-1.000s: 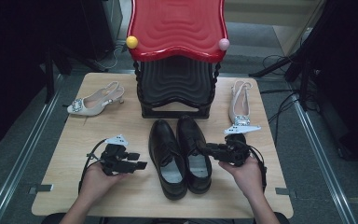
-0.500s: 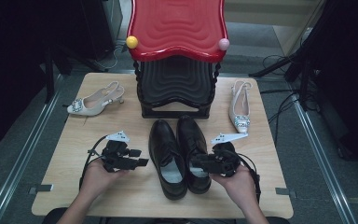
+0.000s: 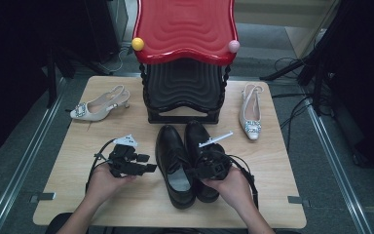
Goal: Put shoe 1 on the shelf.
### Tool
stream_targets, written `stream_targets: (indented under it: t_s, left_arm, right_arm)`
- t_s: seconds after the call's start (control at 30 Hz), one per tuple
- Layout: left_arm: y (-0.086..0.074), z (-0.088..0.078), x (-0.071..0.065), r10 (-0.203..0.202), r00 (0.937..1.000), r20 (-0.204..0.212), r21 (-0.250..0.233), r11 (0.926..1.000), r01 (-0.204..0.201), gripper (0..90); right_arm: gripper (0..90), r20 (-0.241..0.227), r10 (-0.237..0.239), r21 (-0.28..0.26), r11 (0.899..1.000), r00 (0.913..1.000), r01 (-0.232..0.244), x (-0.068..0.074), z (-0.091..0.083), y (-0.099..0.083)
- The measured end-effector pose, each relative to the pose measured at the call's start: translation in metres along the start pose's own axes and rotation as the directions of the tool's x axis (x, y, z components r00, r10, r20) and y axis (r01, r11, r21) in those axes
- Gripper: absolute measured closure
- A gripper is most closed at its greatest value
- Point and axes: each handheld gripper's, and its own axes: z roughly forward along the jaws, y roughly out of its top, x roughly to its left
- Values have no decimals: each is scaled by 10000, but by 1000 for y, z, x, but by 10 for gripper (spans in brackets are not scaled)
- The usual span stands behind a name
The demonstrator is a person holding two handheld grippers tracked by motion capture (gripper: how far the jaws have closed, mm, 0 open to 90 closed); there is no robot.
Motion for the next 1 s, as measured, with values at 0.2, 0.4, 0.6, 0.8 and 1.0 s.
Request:
stream_targets:
  t_s: [0.2, 0.4, 0.6, 0.8, 1.0]
  left_arm:
    - [-1, -3, 2, -49, 10000, -38, -54, 10000, 49, 432]
    - [-1, -3, 2, -40, 10000, -79, -77, 10000, 39, 432]
    - [-1, -4, 2, -95, 9999, -104, -161, 9998, 94, 433]
    - [-1, -4, 5, -197, 9998, 35, -292, 9994, 198, 432]
    - [-2, -9, 5, -201, 9998, -1, -523, 9984, 201, 429]
  right_arm:
    - [567, 700, 323, 672, 9971, 9970, -370, 4, 13, 9]
    - [603, 1788, -39, 1075, 9941, 9839, -156, 12, 25, 13]
    - [677, 1878, -452, 1312, 9911, 9812, 205, 10, 25, 14]
    - [793, 1578, -335, 1376, 9904, 9869, 116, -4, 18, 13]
    - [830, 1453, -346, 1486, 9888, 9888, 127, -19, 3, 8]
